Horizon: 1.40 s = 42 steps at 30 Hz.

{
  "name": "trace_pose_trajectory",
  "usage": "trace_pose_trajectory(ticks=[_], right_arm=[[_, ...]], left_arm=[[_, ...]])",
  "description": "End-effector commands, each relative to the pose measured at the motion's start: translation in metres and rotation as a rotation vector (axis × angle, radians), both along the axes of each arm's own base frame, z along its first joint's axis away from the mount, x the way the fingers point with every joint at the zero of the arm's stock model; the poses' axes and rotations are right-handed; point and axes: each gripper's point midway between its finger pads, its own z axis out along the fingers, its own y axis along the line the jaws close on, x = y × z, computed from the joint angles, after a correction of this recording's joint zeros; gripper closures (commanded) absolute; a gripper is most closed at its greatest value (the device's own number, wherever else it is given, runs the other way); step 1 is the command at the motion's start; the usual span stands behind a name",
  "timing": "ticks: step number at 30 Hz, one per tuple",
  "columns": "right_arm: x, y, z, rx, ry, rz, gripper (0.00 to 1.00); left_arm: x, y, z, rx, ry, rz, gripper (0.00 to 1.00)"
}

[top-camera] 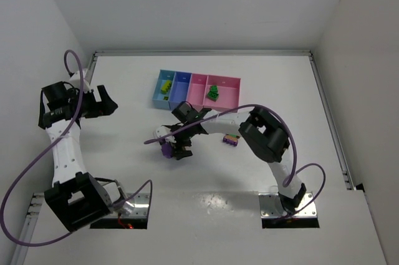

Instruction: Sort the legos into containers by color

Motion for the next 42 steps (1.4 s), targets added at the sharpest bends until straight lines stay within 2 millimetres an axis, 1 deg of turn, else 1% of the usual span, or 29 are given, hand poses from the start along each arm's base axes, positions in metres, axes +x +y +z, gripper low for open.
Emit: trace_pose_trajectory(ticks=[1, 2, 4, 5, 9, 11, 12, 14, 15, 16, 17, 18, 19, 20, 21, 22, 23, 24, 25, 26, 27, 28, 29, 33, 35, 36, 37, 40, 42], right_arm=[[0.002, 0.017, 0.009, 0.041, -0.026, 0.035, 0.15], [0.004, 0.019, 0.012, 0.048, -0.032, 0.035, 0.19], [0.003, 0.018, 0.007, 0.040, -0.025, 0.035, 0.27], [0.004, 0.017, 0.006, 0.033, -0.025, 0.024, 0.34], [0.005, 0.017, 0.005, 0.024, -0.018, 0.007, 0.51], [0.006, 0.019, 0.010, 0.034, -0.012, -0.010, 0.58], [0.007, 0.018, 0.010, 0.029, -0.019, -0.015, 0.67], [0.006, 0.014, 0.021, 0.033, -0.015, -0.042, 0.74], [0.009, 0.010, 0.026, 0.036, -0.012, -0.061, 0.79], [0.014, 0.005, 0.030, 0.032, -0.010, -0.094, 0.80], [0.012, -0.001, 0.030, 0.025, -0.021, -0.103, 0.80], [0.020, -0.006, 0.048, 0.051, -0.053, -0.135, 0.82], [0.021, -0.008, 0.056, 0.065, -0.076, -0.144, 0.83], [0.029, -0.015, 0.059, 0.071, -0.101, -0.185, 0.83], [0.030, -0.016, 0.068, 0.085, -0.115, -0.203, 0.83], [0.037, -0.020, 0.085, 0.114, -0.149, -0.224, 0.85], [0.041, -0.022, 0.090, 0.117, -0.164, -0.251, 0.85], [0.044, -0.020, 0.099, 0.137, -0.179, -0.270, 0.85], [0.053, -0.024, 0.106, 0.144, -0.206, -0.296, 0.86], [0.055, -0.024, 0.111, 0.154, -0.214, -0.313, 0.86], [0.059, -0.023, 0.119, 0.168, -0.236, -0.324, 0.86], [0.059, -0.023, 0.119, 0.168, -0.228, -0.331, 0.86], [0.060, -0.022, 0.126, 0.188, -0.240, -0.332, 0.86], [0.058, -0.021, 0.128, 0.190, -0.227, -0.332, 0.86], [0.061, -0.017, 0.137, 0.207, -0.238, -0.332, 0.86], [0.058, -0.015, 0.137, 0.208, -0.237, -0.323, 0.86], [0.060, -0.012, 0.142, 0.219, -0.243, -0.324, 0.86], [0.062, -0.009, 0.151, 0.233, -0.252, -0.324, 0.86], [0.060, -0.005, 0.155, 0.242, -0.248, -0.321, 0.86]], left_arm=[[-0.005, 0.001, -0.004, -0.010, 0.003, -0.016, 0.08], [-0.005, 0.002, -0.004, -0.002, 0.001, -0.022, 0.08], [-0.005, 0.000, -0.004, -0.008, -0.002, -0.029, 0.08], [-0.005, 0.003, -0.004, -0.008, -0.003, -0.020, 0.08], [-0.007, -0.002, -0.009, -0.029, 0.006, -0.035, 0.08], [-0.009, -0.007, -0.011, -0.046, 0.002, -0.062, 0.08], [-0.010, -0.011, -0.014, -0.055, 0.002, -0.081, 0.09], [-0.014, -0.026, -0.017, -0.110, 0.005, -0.167, 0.09], [-0.017, -0.033, -0.020, -0.106, -0.004, -0.242, 0.09], [-0.020, -0.047, -0.014, -0.162, -0.030, -0.318, 0.09], [-0.027, -0.061, -0.024, -0.234, 0.032, -0.371, 0.11], [-0.028, -0.068, -0.024, -0.225, 0.020, -0.450, 0.11], [-0.029, -0.085, -0.014, -0.287, -0.005, -0.533, 0.13], [-0.032, -0.093, -0.015, -0.334, 0.009, -0.568, 0.13], [-0.039, -0.102, -0.026, -0.407, 0.066, -0.605, 0.14], [-0.041, -0.112, -0.024, -0.432, 0.072, -0.662, 0.15], [-0.044, -0.121, -0.021, -0.475, 0.070, -0.705, 0.17], [-0.055, -0.130, -0.020, -0.549, 0.121, -0.726, 0.19], [-0.055, -0.137, -0.026, -0.578, 0.129, -0.774, 0.19], [-0.053, -0.142, -0.023, -0.625, 0.124, -0.776, 0.20], [-0.053, -0.147, -0.024, -0.622, 0.128, -0.803, 0.20], [-0.050, -0.146, -0.022, -0.613, 0.119, -0.806, 0.20], [-0.049, -0.154, -0.020, -0.626, 0.123, -0.835, 0.20], [-0.045, -0.173, -0.012, -0.656, 0.109, -0.907, 0.20], [-0.044, -0.182, -0.011, -0.645, 0.108, -0.950, 0.20], [-0.044, -0.185, -0.009, -0.652, 0.105, -0.959, 0.20], [-0.041, -0.184, -0.013, -0.663, 0.118, -0.954, 0.20], [-0.040, -0.192, -0.018, -0.670, 0.138, -0.982, 0.22], [-0.038, -0.193, -0.021, -0.656, 0.142, -0.993, 0.23]])
